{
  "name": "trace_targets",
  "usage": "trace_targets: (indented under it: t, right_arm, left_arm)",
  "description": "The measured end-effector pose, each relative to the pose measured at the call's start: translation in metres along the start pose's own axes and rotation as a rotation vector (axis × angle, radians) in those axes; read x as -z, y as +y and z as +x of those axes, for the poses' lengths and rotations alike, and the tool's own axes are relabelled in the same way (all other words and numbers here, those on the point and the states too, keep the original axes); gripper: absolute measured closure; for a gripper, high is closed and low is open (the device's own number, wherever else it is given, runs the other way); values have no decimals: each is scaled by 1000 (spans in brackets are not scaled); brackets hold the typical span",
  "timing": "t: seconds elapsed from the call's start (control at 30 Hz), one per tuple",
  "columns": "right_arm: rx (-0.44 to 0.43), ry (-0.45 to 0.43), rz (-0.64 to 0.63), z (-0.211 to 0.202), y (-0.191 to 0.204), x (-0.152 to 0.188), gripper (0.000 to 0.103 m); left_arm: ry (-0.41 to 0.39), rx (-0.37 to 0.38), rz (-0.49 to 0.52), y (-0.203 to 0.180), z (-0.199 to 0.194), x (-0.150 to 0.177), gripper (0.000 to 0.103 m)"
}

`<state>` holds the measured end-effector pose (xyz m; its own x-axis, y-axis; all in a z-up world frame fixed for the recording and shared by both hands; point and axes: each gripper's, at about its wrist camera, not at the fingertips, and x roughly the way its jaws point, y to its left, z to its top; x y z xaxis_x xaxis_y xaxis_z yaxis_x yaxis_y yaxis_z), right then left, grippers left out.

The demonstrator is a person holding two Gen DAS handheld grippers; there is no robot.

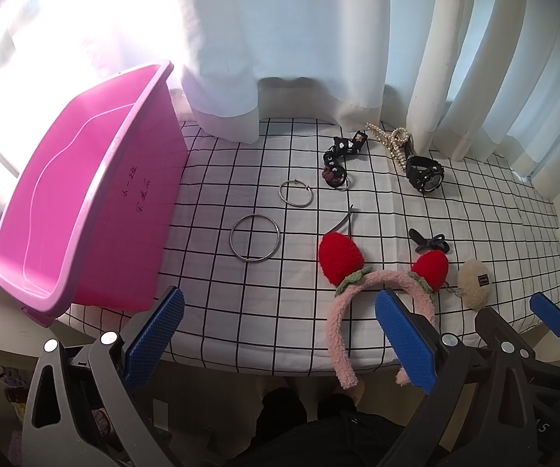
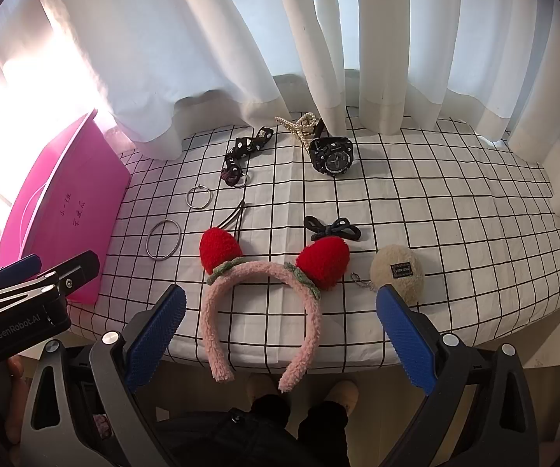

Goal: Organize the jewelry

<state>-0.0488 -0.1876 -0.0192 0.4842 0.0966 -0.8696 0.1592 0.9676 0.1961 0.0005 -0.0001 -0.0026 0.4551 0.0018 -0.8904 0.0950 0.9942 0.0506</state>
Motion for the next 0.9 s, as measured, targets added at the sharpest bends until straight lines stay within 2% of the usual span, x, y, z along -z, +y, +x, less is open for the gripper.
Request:
trace_targets:
  t: [0.4, 0.7, 0.9]
  right_arm:
    - [-16, 16, 29, 2, -9, 4, 9]
    - [1, 66, 111, 26, -51, 24, 9]
    - [65, 56, 152, 46, -90, 33, 9]
  left_arm:
    - [38, 5, -9, 0, 11, 5, 6]
    - [108, 3, -86, 16, 56, 21, 6]
    - [127, -13, -81, 16, 90, 36, 6]
